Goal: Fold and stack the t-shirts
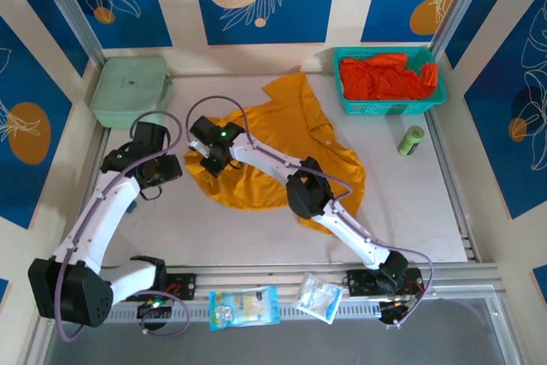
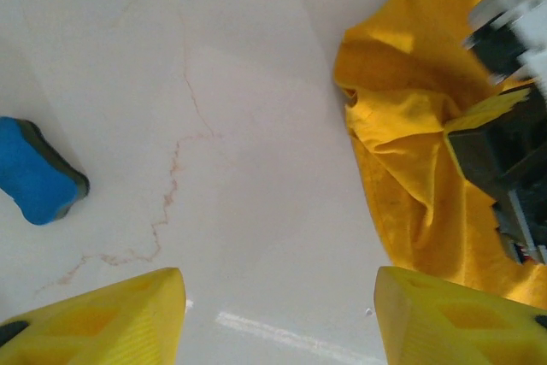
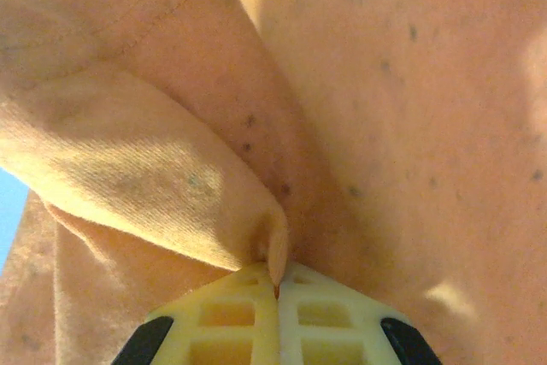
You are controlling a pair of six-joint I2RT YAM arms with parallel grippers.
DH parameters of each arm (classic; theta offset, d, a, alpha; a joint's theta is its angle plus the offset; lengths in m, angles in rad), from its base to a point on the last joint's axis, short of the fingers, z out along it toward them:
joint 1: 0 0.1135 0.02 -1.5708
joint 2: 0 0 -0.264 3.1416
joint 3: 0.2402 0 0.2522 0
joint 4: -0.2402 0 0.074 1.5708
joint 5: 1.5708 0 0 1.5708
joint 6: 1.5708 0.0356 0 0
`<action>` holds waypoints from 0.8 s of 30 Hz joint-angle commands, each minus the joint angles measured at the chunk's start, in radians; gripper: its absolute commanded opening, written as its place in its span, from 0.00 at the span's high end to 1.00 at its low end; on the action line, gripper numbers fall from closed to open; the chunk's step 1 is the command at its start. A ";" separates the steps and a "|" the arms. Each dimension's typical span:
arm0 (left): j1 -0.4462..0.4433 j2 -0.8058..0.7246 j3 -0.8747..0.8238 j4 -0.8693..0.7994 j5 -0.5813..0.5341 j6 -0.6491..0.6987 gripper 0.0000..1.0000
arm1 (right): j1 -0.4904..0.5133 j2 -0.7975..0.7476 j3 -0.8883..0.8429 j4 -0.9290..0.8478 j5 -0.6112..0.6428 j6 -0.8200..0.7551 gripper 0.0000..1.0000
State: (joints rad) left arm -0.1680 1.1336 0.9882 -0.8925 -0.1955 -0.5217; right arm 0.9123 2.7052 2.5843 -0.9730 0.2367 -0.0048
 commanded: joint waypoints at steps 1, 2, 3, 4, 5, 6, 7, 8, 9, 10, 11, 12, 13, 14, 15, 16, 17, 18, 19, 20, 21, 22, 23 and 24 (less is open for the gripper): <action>0.009 0.022 -0.044 0.044 0.054 -0.005 0.40 | -0.031 -0.110 -0.061 -0.011 -0.116 0.168 1.00; 0.008 0.036 -0.060 0.067 0.067 -0.011 0.40 | -0.043 -0.123 -0.077 -0.008 -0.145 0.216 1.00; 0.008 0.052 -0.072 0.090 0.080 -0.015 0.40 | -0.055 -0.133 -0.091 -0.007 -0.172 0.261 1.00; 0.007 0.065 -0.083 0.110 0.091 -0.017 0.40 | -0.066 -0.138 -0.102 -0.003 -0.193 0.302 1.00; 0.006 0.082 -0.092 0.135 0.099 -0.022 0.41 | -0.079 -0.142 -0.114 -0.001 -0.222 0.344 1.00; 0.004 0.097 -0.102 0.160 0.107 -0.024 0.41 | -0.094 -0.145 -0.125 0.005 -0.254 0.382 1.00; 0.004 0.110 -0.109 0.181 0.111 -0.025 0.41 | -0.105 -0.148 -0.139 0.011 -0.280 0.414 1.00; 0.002 0.125 -0.116 0.204 0.113 -0.029 0.41 | -0.118 -0.152 -0.157 0.023 -0.305 0.444 1.00; 0.001 0.141 -0.121 0.225 0.117 -0.030 0.41 | -0.128 -0.157 -0.177 0.037 -0.330 0.471 1.00; 0.002 0.156 -0.124 0.244 0.119 -0.032 0.41 | -0.138 -0.161 -0.193 0.050 -0.350 0.492 1.00; 0.001 0.176 -0.125 0.262 0.123 -0.034 0.41 | -0.147 -0.166 -0.210 0.062 -0.368 0.513 1.00; 0.000 0.197 -0.125 0.282 0.129 -0.036 0.41 | -0.156 -0.173 -0.225 0.071 -0.382 0.531 1.00; 0.000 0.217 -0.126 0.300 0.134 -0.038 0.42 | -0.162 -0.179 -0.239 0.080 -0.393 0.544 1.00; -0.002 0.242 -0.125 0.327 0.143 -0.040 0.42 | -0.168 -0.187 -0.253 0.090 -0.398 0.558 1.00; -0.002 0.270 -0.124 0.355 0.155 -0.041 0.42 | -0.175 -0.192 -0.264 0.094 -0.398 0.569 1.00; -0.004 0.292 -0.121 0.380 0.168 -0.044 0.42 | -0.180 -0.194 -0.265 0.092 -0.400 0.575 1.00; -0.005 0.327 -0.115 0.407 0.188 -0.047 0.43 | -0.186 -0.192 -0.265 0.087 -0.402 0.581 1.00; -0.007 0.359 -0.106 0.434 0.211 -0.050 0.44 | -0.192 -0.188 -0.266 0.082 -0.403 0.587 1.00; -0.011 0.391 -0.096 0.455 0.234 -0.056 0.45 | -0.196 -0.185 -0.267 0.076 -0.405 0.592 1.00; -0.016 0.424 -0.085 0.478 0.264 -0.063 0.47 | -0.200 -0.181 -0.268 0.072 -0.410 0.596 1.00; -0.024 0.448 -0.077 0.496 0.287 -0.069 0.49 | -0.205 -0.176 -0.269 0.069 -0.413 0.599 1.00; -0.035 0.473 -0.069 0.515 0.306 -0.078 0.50 | -0.208 -0.171 -0.269 0.067 -0.415 0.603 1.00; -0.049 0.491 -0.064 0.534 0.320 -0.088 0.50 | -0.211 -0.168 -0.272 0.065 -0.417 0.604 1.00; -0.062 0.504 -0.061 0.548 0.326 -0.095 0.50 | -0.213 -0.165 -0.276 0.066 -0.418 0.606 1.00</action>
State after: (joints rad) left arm -0.1963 1.6123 0.8902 -0.4332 0.0475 -0.5854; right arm 0.7071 2.5729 2.3211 -0.8932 -0.1390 0.5648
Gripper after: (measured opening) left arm 0.500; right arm 0.046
